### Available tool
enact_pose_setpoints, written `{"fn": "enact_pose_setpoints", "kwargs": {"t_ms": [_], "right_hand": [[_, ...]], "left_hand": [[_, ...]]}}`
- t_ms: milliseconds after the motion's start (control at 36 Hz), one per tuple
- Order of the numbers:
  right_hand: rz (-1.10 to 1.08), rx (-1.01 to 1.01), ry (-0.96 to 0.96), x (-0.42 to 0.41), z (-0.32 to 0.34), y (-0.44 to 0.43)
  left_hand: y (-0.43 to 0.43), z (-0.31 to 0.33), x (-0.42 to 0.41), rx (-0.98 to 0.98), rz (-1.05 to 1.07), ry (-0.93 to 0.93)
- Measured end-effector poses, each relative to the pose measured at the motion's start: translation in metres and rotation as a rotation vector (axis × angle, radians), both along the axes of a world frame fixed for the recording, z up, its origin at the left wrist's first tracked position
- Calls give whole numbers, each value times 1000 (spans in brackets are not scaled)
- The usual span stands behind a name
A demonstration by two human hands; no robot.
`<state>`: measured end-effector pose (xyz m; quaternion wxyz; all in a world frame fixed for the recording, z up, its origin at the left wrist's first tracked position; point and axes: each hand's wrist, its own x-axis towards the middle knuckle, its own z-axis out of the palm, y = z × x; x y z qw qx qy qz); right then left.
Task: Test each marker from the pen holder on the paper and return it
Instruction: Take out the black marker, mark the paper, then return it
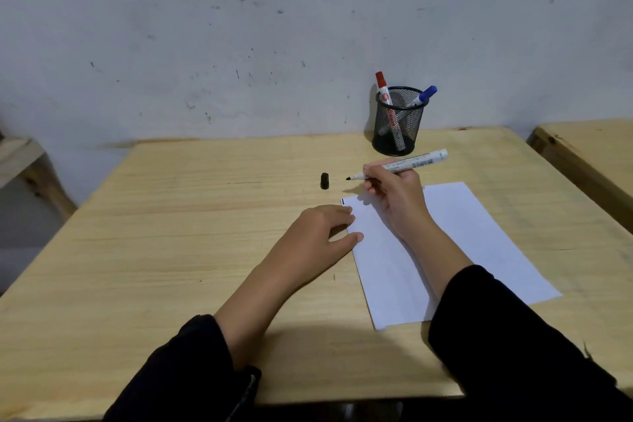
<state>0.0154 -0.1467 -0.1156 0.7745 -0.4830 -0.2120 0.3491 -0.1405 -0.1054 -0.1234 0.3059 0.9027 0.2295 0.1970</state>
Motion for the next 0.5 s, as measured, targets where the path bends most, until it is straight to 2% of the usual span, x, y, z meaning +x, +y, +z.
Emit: {"fn": "enact_pose_setpoints", "kwargs": {"t_ms": [222, 361, 500], "right_hand": [[-25, 69, 140, 3, 2, -5], [-37, 94, 164, 2, 3, -6], [-42, 90, 157, 0, 4, -6]], "left_hand": [[33, 16, 13, -80, 249, -183], [54, 14, 31, -69, 277, -6], [59, 14, 44, -10, 308, 42]]}}
